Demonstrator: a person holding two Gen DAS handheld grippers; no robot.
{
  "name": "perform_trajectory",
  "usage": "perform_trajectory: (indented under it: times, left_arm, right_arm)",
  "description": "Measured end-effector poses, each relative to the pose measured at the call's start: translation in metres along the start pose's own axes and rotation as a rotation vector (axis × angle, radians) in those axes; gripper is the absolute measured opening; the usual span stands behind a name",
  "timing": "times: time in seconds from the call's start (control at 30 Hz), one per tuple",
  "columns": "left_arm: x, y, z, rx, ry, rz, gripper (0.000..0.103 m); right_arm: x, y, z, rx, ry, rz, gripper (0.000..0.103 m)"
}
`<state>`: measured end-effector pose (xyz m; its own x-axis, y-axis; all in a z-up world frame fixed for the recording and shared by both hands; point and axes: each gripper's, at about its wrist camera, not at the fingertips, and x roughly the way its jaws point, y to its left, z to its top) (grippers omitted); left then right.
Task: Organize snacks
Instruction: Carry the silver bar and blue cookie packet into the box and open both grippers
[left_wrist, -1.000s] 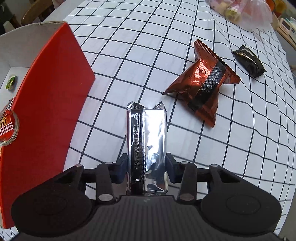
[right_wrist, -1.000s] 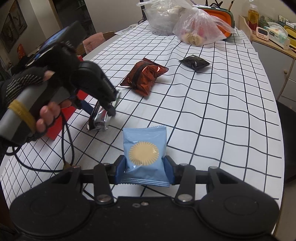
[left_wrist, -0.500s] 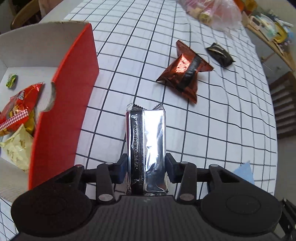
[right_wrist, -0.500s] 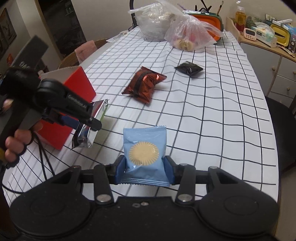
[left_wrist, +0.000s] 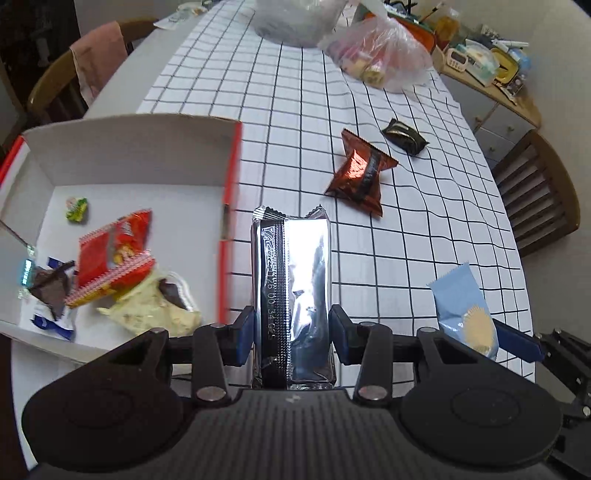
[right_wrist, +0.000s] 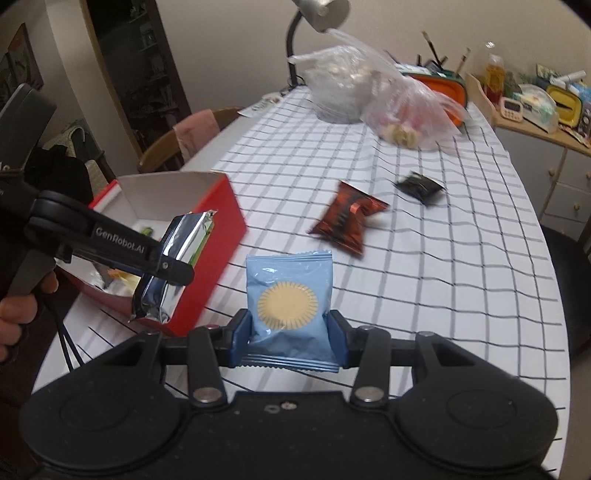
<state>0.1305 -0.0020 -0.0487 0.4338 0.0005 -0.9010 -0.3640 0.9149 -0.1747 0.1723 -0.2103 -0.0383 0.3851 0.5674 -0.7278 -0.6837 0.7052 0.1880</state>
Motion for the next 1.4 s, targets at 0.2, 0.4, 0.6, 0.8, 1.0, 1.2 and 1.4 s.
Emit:
perform_trajectory:
  times: [0.2, 0.4, 0.6, 0.8, 1.0, 1.2, 1.4]
  left_arm:
    - [-0.028, 0.041, 0.001, 0.005, -0.031, 0.003, 0.042]
    - [-0.048, 0.084, 0.004, -0.011, -0.061, 0.014, 0.042]
    - [-0.064, 0.124, 0.006, -0.017, -0.091, 0.029, 0.042]
    - [-0.070, 0.164, 0.009, -0.029, -0.111, 0.074, 0.042]
    - [-0.065, 0.200, 0.014, -0.029, -0.106, 0.120, 0.042]
    - [-0.049, 0.221, 0.023, -0.005, -0.070, 0.154, 0.042]
    - [-0.023, 0.228, 0.027, 0.013, -0.022, 0.179, 0.042]
  right_arm:
    - [0.003, 0.043, 0.012, -0.020, -0.025, 0.010, 0.044]
    - [0.011, 0.083, 0.024, -0.043, -0.040, 0.019, 0.044]
    - [0.026, 0.116, 0.034, -0.051, -0.044, 0.018, 0.044]
    - [0.050, 0.144, 0.044, -0.063, -0.033, 0.010, 0.044]
    - [0.083, 0.165, 0.050, -0.085, -0.003, -0.003, 0.044]
    - [0.116, 0.179, 0.049, -0.100, 0.046, -0.003, 0.044]
    - [0.141, 0.187, 0.046, -0.121, 0.085, -0.023, 0.044]
